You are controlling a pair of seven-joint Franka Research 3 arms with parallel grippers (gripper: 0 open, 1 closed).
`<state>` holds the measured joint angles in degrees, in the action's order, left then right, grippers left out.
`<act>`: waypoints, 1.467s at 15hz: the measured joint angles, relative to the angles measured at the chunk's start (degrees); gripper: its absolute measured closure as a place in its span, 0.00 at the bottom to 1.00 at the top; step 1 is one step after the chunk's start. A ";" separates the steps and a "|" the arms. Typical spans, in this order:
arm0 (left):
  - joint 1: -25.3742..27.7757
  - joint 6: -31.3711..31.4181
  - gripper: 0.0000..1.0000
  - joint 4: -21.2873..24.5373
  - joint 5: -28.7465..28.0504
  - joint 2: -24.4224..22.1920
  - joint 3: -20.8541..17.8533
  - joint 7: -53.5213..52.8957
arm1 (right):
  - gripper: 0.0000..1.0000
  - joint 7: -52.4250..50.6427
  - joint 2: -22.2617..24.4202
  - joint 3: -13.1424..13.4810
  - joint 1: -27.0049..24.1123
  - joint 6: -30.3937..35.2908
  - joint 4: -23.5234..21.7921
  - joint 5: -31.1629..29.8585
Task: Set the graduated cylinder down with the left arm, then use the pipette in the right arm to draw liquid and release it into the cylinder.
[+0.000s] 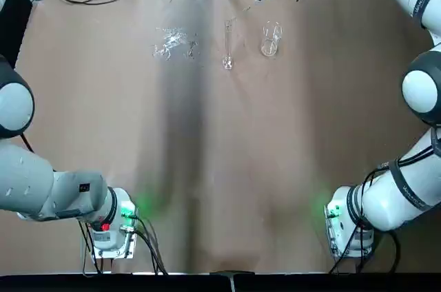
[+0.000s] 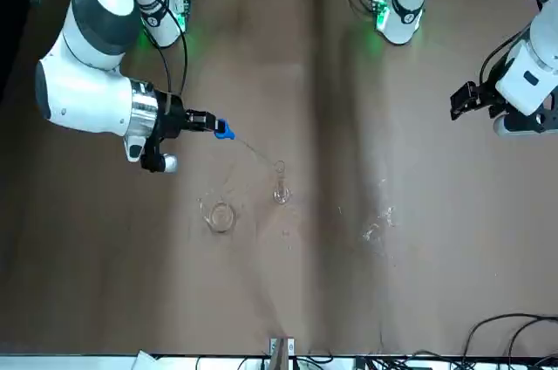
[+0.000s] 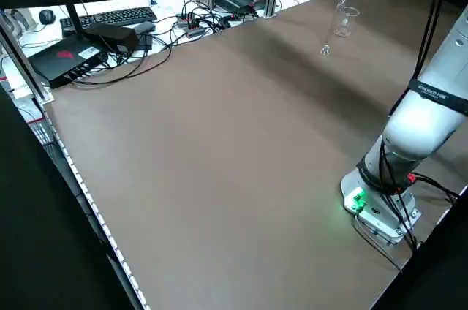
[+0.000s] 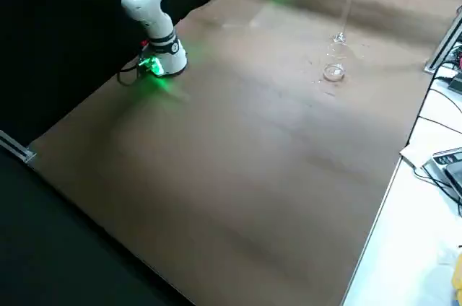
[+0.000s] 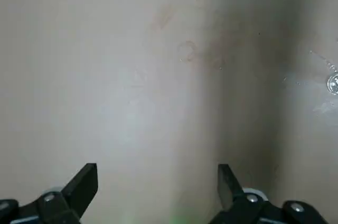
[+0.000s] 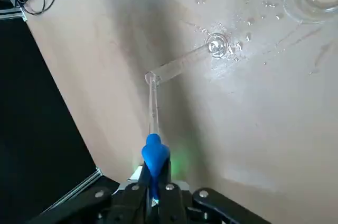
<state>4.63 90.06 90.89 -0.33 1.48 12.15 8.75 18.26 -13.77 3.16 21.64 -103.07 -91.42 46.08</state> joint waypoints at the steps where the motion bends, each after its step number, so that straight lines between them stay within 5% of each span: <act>1: 0.00 0.00 0.00 0.00 0.00 0.00 0.00 0.00 | 0.93 0.00 0.00 0.00 0.00 0.00 0.00 -0.28; 22: 0.00 0.15 0.00 -0.26 0.00 0.00 0.00 0.00 | 0.93 0.00 0.07 0.03 0.69 0.00 0.68 -4.14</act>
<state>4.63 90.21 90.63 -0.33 1.48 12.15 8.75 18.26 -13.70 3.19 22.34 -103.07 -90.74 41.94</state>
